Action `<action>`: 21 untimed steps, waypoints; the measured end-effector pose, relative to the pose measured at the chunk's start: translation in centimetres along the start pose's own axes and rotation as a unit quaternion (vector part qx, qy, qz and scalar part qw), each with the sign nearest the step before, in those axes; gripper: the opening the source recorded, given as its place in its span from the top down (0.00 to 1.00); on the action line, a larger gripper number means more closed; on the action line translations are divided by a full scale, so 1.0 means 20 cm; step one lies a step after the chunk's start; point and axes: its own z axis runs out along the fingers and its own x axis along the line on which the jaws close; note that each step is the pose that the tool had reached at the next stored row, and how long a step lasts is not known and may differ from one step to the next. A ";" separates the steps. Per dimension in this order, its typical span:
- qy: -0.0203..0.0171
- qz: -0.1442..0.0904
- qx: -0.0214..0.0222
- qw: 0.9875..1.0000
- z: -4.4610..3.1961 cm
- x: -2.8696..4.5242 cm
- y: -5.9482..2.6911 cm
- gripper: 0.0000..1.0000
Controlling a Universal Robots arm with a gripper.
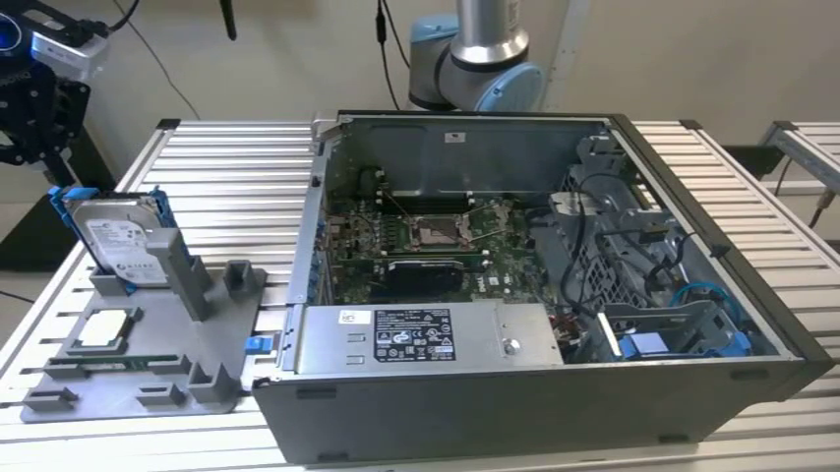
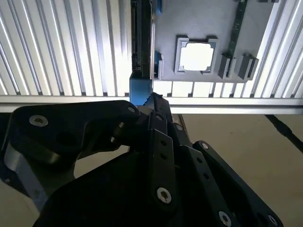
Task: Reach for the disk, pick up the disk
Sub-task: 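Pick up the disk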
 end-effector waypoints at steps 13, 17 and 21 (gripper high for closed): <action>0.002 -0.080 0.001 0.997 0.013 -0.006 0.001 1.00; 0.003 -0.106 0.001 0.994 0.018 -0.007 0.000 1.00; 0.003 -0.130 0.001 0.991 0.023 -0.008 -0.001 1.00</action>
